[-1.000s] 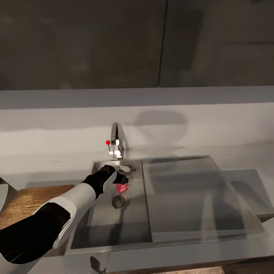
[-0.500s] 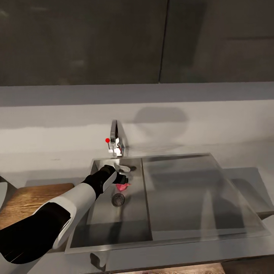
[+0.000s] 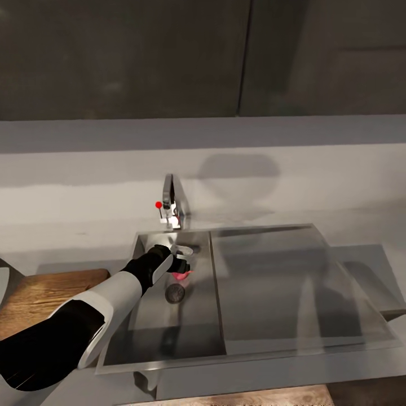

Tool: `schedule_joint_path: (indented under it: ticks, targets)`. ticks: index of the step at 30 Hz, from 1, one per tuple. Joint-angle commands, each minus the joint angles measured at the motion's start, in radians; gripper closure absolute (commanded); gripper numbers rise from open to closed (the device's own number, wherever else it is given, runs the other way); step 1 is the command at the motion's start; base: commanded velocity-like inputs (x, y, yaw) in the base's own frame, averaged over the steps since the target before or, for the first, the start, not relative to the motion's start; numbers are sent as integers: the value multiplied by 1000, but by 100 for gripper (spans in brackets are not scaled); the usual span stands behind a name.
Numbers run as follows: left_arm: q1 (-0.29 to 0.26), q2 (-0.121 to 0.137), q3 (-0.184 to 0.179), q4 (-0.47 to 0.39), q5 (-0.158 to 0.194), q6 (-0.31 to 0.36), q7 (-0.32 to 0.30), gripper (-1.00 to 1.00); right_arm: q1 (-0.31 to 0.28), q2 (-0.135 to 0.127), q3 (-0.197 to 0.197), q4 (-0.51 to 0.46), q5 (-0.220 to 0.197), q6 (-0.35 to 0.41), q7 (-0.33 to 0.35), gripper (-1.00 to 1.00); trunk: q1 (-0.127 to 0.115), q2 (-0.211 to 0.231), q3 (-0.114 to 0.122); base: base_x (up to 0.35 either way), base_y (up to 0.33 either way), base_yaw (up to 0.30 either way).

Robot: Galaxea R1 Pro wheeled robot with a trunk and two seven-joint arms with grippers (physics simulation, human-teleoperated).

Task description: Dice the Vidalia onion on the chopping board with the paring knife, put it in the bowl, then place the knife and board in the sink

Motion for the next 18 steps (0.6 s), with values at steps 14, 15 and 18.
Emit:
schedule_joint_path:
  ticks: [14, 15, 18]
  targets:
    - [-1, 0, -7, -1, 11, 4, 8, 100, -1, 0, -5, 2, 11, -3, -6, -100, 0, -2, -16, 0, 0, 0]
    - [-1, 0, -7, -1, 11, 4, 8, 100, -1, 0, -5, 2, 11, -3, -6, -100, 0, -2, -16, 0, 0, 0]
    - [-1, 0, -7, -1, 11, 4, 8, 100, -1, 0, -5, 2, 11, -3, -6, -100, 0, -2, -17, 0, 0, 0]
